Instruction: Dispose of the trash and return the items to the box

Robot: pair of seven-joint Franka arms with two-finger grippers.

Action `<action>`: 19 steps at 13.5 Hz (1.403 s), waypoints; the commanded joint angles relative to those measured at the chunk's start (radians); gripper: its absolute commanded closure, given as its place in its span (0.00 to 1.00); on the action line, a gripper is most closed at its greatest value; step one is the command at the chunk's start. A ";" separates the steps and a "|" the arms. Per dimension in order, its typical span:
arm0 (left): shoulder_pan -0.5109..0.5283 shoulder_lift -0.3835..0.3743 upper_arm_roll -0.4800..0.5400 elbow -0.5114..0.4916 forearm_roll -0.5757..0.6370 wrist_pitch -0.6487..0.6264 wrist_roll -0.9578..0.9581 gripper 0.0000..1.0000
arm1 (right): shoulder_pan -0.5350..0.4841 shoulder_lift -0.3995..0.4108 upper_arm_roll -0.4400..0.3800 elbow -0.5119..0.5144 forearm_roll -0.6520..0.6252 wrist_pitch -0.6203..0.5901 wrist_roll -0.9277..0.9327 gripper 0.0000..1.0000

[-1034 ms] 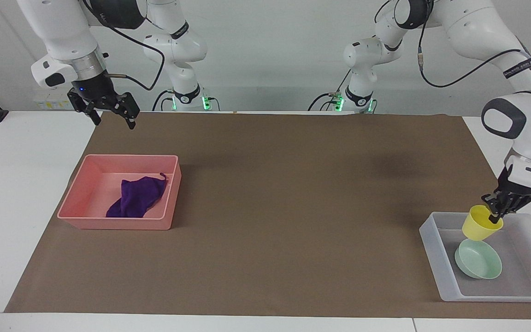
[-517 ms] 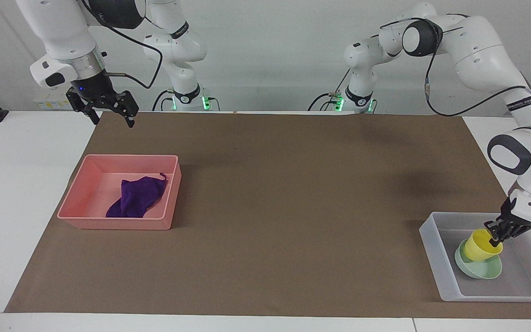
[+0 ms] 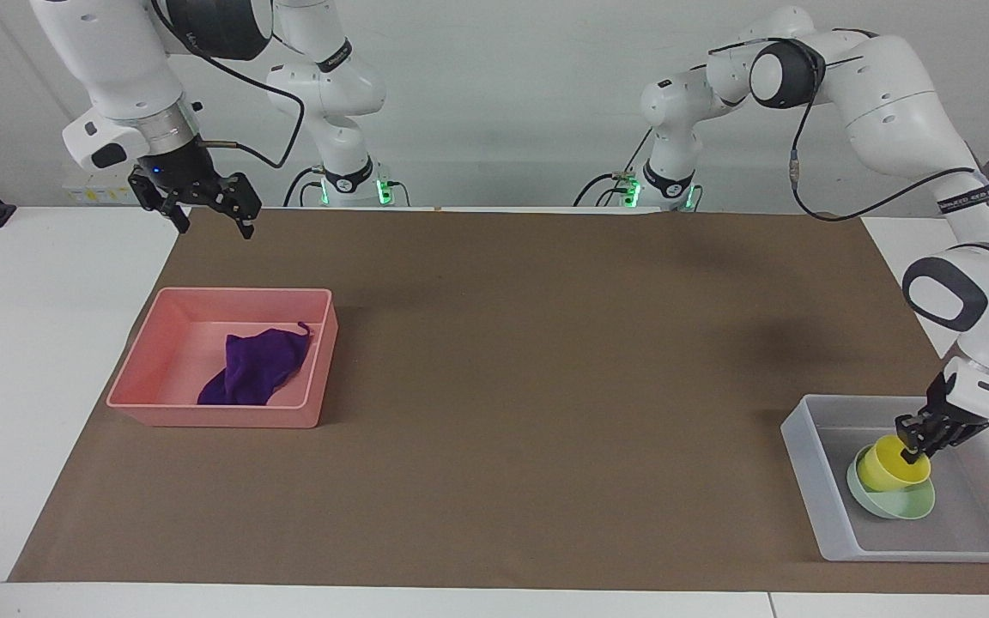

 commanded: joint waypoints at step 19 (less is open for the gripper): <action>-0.319 -0.657 -0.009 -0.372 0.108 -0.420 -0.189 0.00 | -0.011 -0.044 0.006 -0.047 -0.003 0.009 -0.024 0.00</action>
